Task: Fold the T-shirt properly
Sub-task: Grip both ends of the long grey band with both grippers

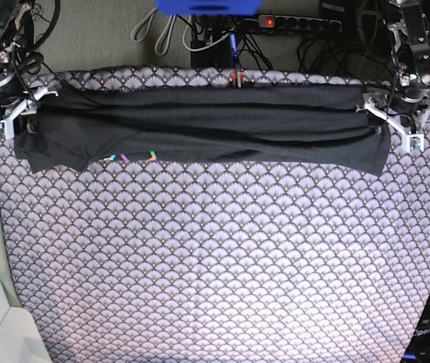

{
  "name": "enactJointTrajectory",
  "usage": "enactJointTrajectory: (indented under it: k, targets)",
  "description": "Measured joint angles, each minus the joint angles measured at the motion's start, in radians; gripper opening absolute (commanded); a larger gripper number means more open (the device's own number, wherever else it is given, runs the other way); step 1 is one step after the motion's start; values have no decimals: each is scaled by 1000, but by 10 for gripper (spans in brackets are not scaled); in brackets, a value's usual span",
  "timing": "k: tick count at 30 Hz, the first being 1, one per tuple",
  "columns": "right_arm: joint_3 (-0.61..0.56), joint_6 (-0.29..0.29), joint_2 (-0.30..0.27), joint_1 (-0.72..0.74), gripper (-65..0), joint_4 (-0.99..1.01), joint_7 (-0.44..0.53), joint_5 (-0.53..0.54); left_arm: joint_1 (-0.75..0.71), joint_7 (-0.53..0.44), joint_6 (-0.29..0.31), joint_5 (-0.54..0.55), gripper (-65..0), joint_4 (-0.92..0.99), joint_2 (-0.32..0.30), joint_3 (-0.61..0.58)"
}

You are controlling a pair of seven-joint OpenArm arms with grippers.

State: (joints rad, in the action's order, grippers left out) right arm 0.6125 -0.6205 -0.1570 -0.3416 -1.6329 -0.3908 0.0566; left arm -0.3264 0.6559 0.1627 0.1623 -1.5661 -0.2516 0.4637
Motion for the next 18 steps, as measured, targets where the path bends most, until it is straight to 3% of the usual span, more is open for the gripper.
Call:
enactJointTrajectory:
  k: [3,6,8,11,14,18]
  targets:
    - [-5,0,0,0,-377,0,-1,0,0,0,12,0,-241,0,0,0]
    - [-5,1,0,-3,-377,11,4,1,0,6,119,-3,-241,0,2,7]
    - [-5,0,0,-3,-377,36,6,1,0,7,152,-5,-241,0,2,8]
    - [-5,0,-1,-2,-377,70,9,1,0,9,164,-4,-241,-1,2,8]
    - [0,-68,-1,3,-377,87,9,1,0,10,168,-4,-241,-3,6,11]
    - [0,-68,3,3,-377,89,10,0,0,7,167,-7,-241,-12,36,12]
